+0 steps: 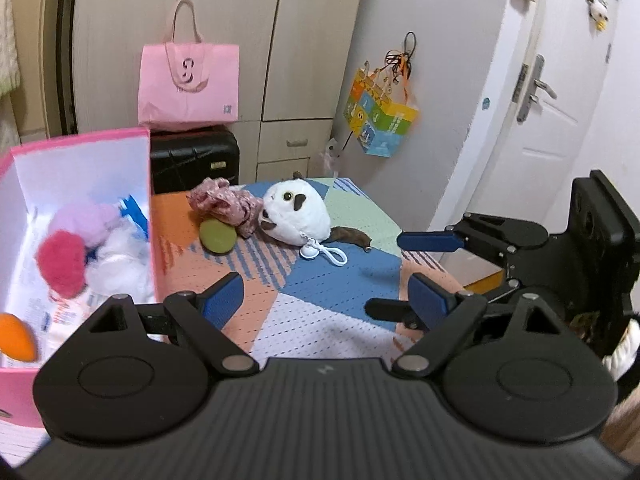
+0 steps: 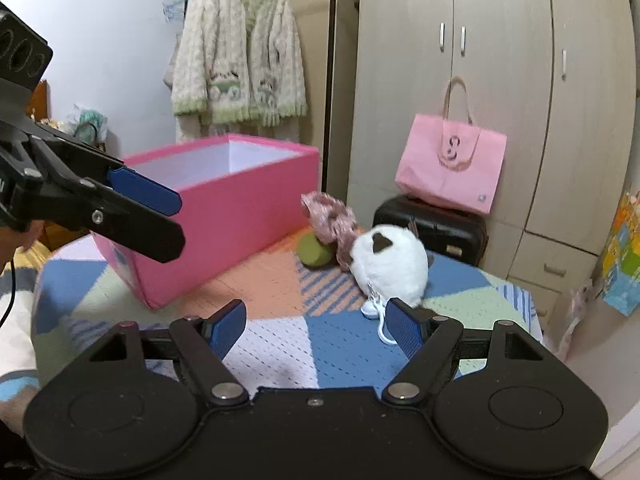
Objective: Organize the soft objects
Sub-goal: 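Move both grippers back to the white plush cat on the bed, then close the left gripper on the white plush cat while the right gripper also grips it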
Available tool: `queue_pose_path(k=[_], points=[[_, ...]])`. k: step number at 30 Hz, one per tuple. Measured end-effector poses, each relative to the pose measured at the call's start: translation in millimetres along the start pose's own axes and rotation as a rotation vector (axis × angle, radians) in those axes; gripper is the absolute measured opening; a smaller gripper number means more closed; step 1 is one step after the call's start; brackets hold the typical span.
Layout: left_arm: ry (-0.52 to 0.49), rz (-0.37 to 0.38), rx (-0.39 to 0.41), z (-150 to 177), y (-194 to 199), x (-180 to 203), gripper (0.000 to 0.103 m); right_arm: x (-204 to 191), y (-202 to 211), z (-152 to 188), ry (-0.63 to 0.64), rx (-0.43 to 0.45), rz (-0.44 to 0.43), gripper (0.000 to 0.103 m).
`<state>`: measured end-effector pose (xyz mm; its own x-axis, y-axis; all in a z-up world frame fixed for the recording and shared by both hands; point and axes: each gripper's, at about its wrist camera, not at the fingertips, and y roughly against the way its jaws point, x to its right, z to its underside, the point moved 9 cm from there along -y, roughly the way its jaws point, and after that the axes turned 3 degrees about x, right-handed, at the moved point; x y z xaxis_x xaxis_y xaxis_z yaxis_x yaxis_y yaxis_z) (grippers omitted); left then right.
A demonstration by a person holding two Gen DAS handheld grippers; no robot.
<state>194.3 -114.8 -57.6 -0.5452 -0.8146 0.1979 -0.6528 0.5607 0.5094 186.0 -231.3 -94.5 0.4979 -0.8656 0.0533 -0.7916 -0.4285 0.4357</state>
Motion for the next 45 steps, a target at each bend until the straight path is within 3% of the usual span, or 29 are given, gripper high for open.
queue_pose_path(k=[3,5,10,17,23,30,32,36,40,45], points=[[0.051,0.002,0.003,0.7,-17.4,-4.6,0.089,4.7,-10.8,1.6,0.005,-0.007,0.023,0.081],[0.026,-0.043,0.038,-1.9,-26.5,-7.2,0.089,8.5,-19.6,2.8,0.020,-0.019,0.057,0.087],[-0.008,-0.116,0.093,-10.7,-47.9,-8.7,0.089,20.9,-40.2,1.7,0.042,-0.039,0.082,0.088],[0.061,-0.090,0.114,-21.5,-81.5,-6.6,0.087,45.5,-68.2,1.5,0.015,-0.072,0.076,0.088],[0.211,-0.120,0.049,-15.6,-127.0,-32.8,0.086,58.2,-90.7,1.3,0.017,-0.068,0.055,0.087],[0.367,-0.079,0.020,-10.4,-151.8,-51.2,0.084,68.0,-116.5,0.6,0.015,-0.089,-0.012,0.087],[0.381,-0.079,0.010,-8.3,-157.6,-52.0,0.082,75.4,-126.1,3.6,-0.037,-0.120,-0.012,0.086],[0.412,-0.085,0.003,-4.6,-164.2,-55.2,0.082,82.5,-134.1,10.6,-0.145,-0.151,-0.052,0.074],[0.446,-0.091,0.010,-2.4,-170.5,-59.6,0.082,78.8,-132.3,12.0,-0.150,-0.142,-0.068,0.068],[0.454,-0.083,0.017,-1.2,-172.5,-59.7,0.074,73.6,-130.3,13.0,-0.139,-0.132,-0.066,0.064]])
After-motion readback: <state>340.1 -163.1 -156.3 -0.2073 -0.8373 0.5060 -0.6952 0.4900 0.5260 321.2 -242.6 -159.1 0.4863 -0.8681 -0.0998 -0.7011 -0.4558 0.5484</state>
